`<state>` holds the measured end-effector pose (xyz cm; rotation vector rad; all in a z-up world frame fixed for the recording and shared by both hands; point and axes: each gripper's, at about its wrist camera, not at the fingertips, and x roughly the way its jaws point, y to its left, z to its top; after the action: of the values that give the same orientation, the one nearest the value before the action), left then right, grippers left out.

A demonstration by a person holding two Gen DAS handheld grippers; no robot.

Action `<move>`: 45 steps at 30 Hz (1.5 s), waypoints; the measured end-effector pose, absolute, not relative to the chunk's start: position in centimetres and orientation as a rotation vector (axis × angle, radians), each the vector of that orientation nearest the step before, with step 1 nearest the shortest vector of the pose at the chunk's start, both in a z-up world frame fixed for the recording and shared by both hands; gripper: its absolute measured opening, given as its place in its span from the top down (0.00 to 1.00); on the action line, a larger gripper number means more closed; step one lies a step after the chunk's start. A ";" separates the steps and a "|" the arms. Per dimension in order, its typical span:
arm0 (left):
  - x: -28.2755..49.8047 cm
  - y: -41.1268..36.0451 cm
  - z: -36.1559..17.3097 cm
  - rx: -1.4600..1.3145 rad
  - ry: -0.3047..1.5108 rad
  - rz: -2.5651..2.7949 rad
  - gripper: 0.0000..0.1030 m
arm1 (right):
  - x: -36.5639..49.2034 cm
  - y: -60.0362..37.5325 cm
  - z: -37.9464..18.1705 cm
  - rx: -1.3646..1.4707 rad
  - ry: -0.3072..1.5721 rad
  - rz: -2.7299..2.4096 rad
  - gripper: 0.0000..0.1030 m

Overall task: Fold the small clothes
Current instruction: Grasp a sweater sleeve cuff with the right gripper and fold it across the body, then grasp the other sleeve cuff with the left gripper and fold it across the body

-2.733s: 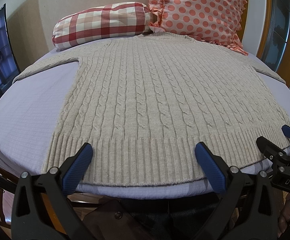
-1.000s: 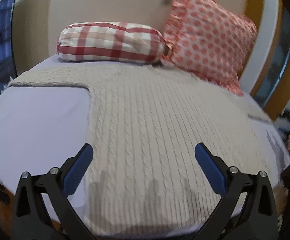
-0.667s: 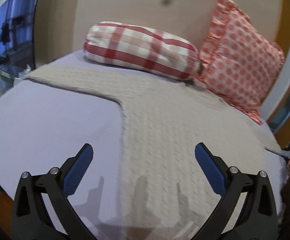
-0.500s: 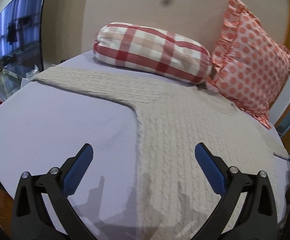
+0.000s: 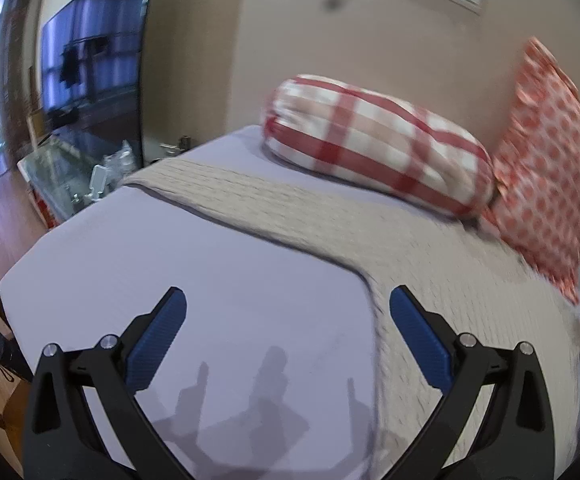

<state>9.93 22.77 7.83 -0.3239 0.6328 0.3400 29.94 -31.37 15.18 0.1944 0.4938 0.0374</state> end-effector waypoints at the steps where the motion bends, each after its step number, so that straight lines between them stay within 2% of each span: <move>1: 10.3 23.7 7.9 -0.346 0.635 0.355 0.02 | 30.5 -28.4 14.6 0.154 0.524 0.087 0.91; 5: 11.6 27.0 7.4 -0.421 0.669 0.415 0.02 | 32.1 -14.8 9.6 0.004 0.712 0.303 0.92; 10: 13.0 30.0 7.3 -0.416 0.686 0.433 0.02 | 32.0 -5.1 4.8 -0.074 0.850 0.388 0.92; 20: 14.7 34.4 6.0 -0.505 0.699 0.385 0.02 | 31.5 -1.8 4.3 -0.127 0.842 0.348 0.91; 22: 14.9 35.1 5.9 -0.528 0.695 0.366 0.02 | 31.5 -1.3 3.6 -0.135 0.878 0.363 0.89; 23: 15.0 35.6 5.8 -0.551 0.694 0.349 0.02 | 31.4 -1.1 3.4 -0.139 0.896 0.379 0.84; 24: 15.2 36.1 5.7 -0.583 0.695 0.332 0.02 | 31.3 -0.6 3.1 -0.147 0.926 0.401 0.66; 25: 15.4 36.6 5.5 -0.611 0.698 0.323 0.02 | 31.1 -0.2 3.0 -0.151 0.938 0.415 0.41; 26: 15.6 37.2 5.3 -0.654 0.701 0.313 0.02 | 30.7 0.2 2.9 -0.157 0.942 0.437 0.32; 27: 15.9 37.7 5.0 -0.694 0.707 0.309 0.02 | 30.3 0.2 3.0 -0.158 0.937 0.447 0.26; 30: 17.3 39.3 4.2 -0.808 0.730 0.284 0.02 | 29.3 0.3 3.9 -0.124 0.921 0.483 0.26; 32: 19.0 40.3 3.6 -0.829 0.765 0.291 0.05 | 29.0 -0.2 4.3 -0.082 0.924 0.498 0.24; 35: 21.3 42.1 2.6 -0.849 0.804 0.320 0.15 | 28.3 -1.2 4.8 -0.031 0.934 0.514 0.23; 38: 22.7 43.9 2.5 -0.876 0.771 0.357 0.18 | 27.5 -2.4 5.2 0.008 0.942 0.521 0.23; 41: 23.3 46.8 2.1 -0.981 0.712 0.374 0.26 | 26.6 -4.3 5.9 0.048 0.929 0.517 0.21; 44: 23.3 50.1 1.1 -1.129 0.640 0.384 0.43 | 25.6 -6.3 6.8 0.067 0.899 0.501 0.20; 45: 23.4 50.9 0.9 -1.152 0.634 0.396 0.53 | 25.3 -7.0 7.0 0.067 0.886 0.490 0.20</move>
<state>23.40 50.95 0.92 -1.1522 0.6336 0.3956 25.27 -6.97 7.04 0.0667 0.8860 0.4905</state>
